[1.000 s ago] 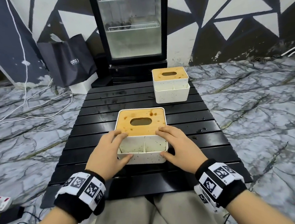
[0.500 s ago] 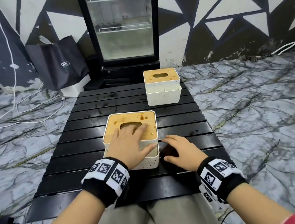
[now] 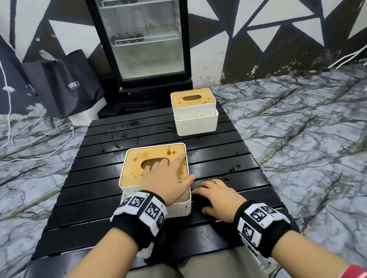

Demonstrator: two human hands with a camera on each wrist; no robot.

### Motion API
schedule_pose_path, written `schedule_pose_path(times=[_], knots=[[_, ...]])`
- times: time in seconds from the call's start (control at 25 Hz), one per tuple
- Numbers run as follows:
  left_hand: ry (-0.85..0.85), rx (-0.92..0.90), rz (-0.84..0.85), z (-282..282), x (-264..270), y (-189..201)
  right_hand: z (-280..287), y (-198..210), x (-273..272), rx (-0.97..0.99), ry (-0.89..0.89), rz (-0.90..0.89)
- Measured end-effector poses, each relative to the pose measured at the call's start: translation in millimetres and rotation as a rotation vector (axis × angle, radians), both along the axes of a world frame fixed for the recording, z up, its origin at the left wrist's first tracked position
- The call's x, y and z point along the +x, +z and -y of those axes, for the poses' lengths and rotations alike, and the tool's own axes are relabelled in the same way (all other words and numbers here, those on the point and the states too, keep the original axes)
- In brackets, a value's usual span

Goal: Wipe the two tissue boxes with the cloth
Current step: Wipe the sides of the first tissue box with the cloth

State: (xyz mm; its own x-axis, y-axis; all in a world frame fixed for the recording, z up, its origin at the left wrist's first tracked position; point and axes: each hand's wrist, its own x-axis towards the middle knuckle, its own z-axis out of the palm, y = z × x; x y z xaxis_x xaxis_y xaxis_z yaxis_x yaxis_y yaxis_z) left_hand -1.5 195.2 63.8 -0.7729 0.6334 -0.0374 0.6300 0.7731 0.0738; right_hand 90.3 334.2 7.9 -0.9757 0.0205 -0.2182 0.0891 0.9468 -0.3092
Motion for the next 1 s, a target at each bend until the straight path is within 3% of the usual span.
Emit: schedule_pose_path(times=[0.2, 0.32, 0.44, 0.6, 0.72, 1.0], knots=[[0.008, 0.053, 0.031, 1, -2, 2, 6, 3, 1, 0.044, -0.030, -0.003], [0.021, 0.165, 0.062, 8, -4, 10, 1, 4, 2, -0.024, -0.038, -0.014], [0.032, 0.377, 0.170, 17, -9, 21, -8, 17, 3, -0.227, -0.136, -0.151], [-0.002, 0.831, 0.322, 23, -12, 26, -18, 54, 1, -0.605, -0.440, -0.491], [-0.009, 0.999, 0.364, 22, -6, 26, -12, 67, -6, -0.781, -0.498, -0.617], [-0.032, 1.101, 0.399, 34, -7, 20, 19, 53, -11, -0.710, -0.416, -0.724]])
